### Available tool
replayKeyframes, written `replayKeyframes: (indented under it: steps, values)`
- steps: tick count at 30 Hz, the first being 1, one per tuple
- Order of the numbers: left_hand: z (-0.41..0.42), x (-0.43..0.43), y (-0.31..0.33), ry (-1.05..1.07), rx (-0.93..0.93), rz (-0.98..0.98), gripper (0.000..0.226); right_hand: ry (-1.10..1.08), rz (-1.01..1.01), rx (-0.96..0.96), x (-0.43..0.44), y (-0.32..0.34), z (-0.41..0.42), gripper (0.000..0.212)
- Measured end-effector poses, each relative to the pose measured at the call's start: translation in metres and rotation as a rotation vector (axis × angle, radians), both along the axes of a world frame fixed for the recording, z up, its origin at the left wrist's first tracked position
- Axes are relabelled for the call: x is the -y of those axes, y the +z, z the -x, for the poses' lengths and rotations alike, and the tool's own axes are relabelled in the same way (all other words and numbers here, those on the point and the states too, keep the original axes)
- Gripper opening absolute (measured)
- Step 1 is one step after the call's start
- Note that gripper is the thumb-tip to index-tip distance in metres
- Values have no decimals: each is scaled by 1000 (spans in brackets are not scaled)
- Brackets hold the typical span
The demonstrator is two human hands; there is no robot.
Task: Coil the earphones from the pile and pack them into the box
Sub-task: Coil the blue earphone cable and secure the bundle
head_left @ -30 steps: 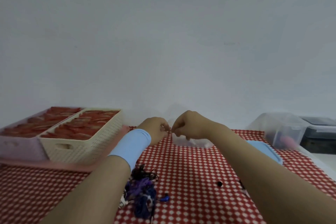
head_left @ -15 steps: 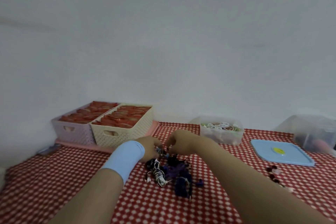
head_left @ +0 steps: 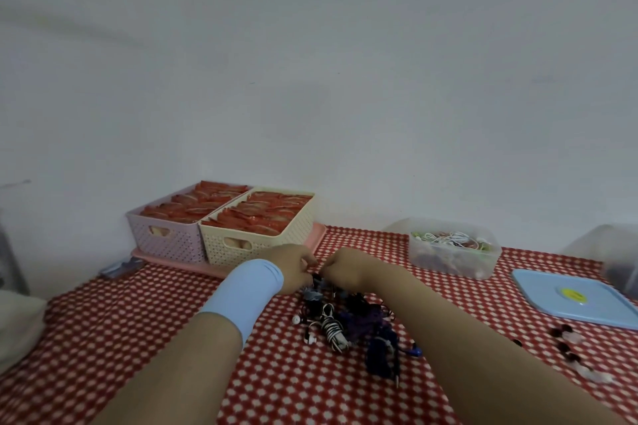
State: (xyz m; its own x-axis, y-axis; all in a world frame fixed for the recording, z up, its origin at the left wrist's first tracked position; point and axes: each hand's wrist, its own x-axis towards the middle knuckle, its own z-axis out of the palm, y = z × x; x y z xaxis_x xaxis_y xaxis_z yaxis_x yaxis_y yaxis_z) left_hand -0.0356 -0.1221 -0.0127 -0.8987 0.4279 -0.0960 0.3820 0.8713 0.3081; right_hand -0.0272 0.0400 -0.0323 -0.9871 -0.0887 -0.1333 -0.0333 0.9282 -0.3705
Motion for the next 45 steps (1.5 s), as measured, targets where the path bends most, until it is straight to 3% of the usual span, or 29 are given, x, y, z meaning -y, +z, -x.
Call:
replayKeyframes:
  steps: [5, 8, 10, 13, 17, 21, 25, 32, 38, 45]
  values:
    - [-2, 2, -2, 41, 137, 37, 40, 71, -77, -35, -2, -2, 1, 45]
    - [-1, 8, -3, 18, 182, -57, 37, 73, -35, -84, 0, 4, -4, 34]
    - [-1, 9, -4, 8, 169, -85, 22, 65, 52, -112, 3, 10, -8, 29]
    - [-1, 11, -9, 30, 135, 17, 19, 142, 141, -5, 9, 15, -11, 28]
    - [-7, 14, -12, 19, 79, 138, 22, 244, 46, 72, 15, 12, -15, 36]
    - [-11, 17, -5, 65, 3, -10, 13, 199, 185, -83, 6, 17, -20, 11]
    - [-17, 2, 17, 4, -81, -191, 19, 86, 440, -174, -21, 37, -32, 4]
    - [-36, -67, 56, -107, -158, -357, 35, -104, 684, -243, -81, 66, -72, 32]
    - [-54, -121, 63, -199, -108, -438, 10, -152, 843, -138, -138, 66, -103, 25]
    - [-63, -143, 49, -220, -98, -378, 4, -114, 860, -33, -163, 54, -124, 39]
